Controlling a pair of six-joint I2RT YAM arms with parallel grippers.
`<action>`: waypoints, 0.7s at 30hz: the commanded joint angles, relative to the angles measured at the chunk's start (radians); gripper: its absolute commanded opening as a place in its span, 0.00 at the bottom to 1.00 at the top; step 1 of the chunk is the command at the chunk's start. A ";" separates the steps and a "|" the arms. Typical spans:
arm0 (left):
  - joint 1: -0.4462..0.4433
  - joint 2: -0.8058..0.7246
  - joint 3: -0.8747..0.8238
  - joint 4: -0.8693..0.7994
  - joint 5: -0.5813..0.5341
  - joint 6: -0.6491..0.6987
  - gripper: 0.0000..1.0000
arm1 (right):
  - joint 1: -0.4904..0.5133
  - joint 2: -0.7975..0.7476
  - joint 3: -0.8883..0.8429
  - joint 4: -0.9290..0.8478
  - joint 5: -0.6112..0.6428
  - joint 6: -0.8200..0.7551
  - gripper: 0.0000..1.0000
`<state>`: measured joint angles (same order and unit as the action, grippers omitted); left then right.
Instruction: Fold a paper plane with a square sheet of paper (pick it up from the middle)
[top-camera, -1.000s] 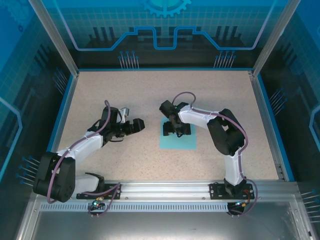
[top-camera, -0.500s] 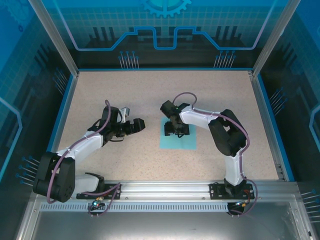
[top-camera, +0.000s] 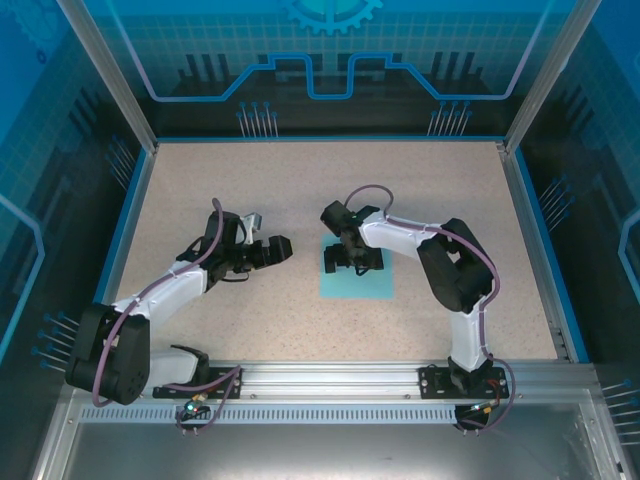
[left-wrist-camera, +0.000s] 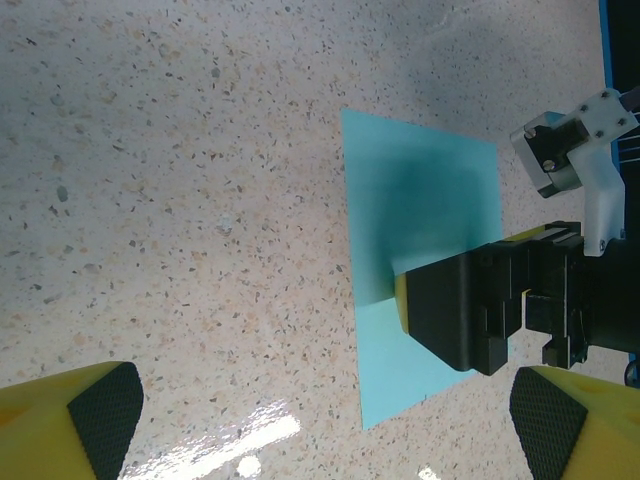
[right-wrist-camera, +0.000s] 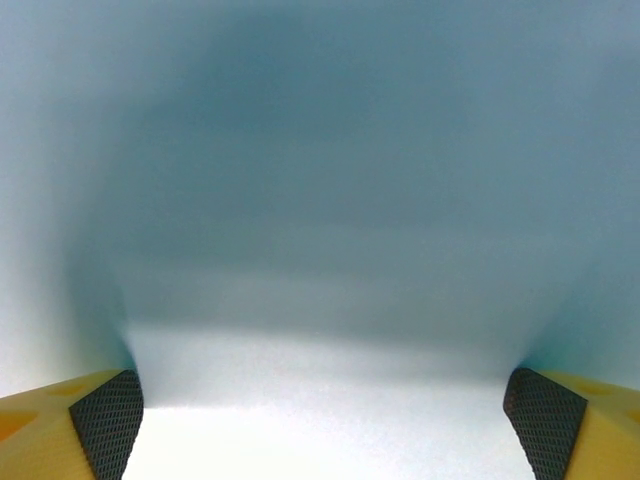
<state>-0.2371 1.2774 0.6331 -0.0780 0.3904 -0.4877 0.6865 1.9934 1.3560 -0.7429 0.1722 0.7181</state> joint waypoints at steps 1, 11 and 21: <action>-0.007 0.007 0.025 -0.013 0.011 0.031 0.98 | -0.007 0.063 -0.011 -0.031 -0.005 0.033 0.99; -0.008 0.010 0.028 -0.010 0.011 0.029 0.98 | -0.004 0.136 -0.098 0.078 -0.089 0.048 0.86; -0.008 0.002 0.023 -0.006 0.010 0.020 0.98 | -0.014 0.032 -0.048 0.062 -0.091 -0.024 0.59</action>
<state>-0.2390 1.2781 0.6331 -0.0780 0.3904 -0.4877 0.6827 1.9869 1.3376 -0.7074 0.1677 0.7166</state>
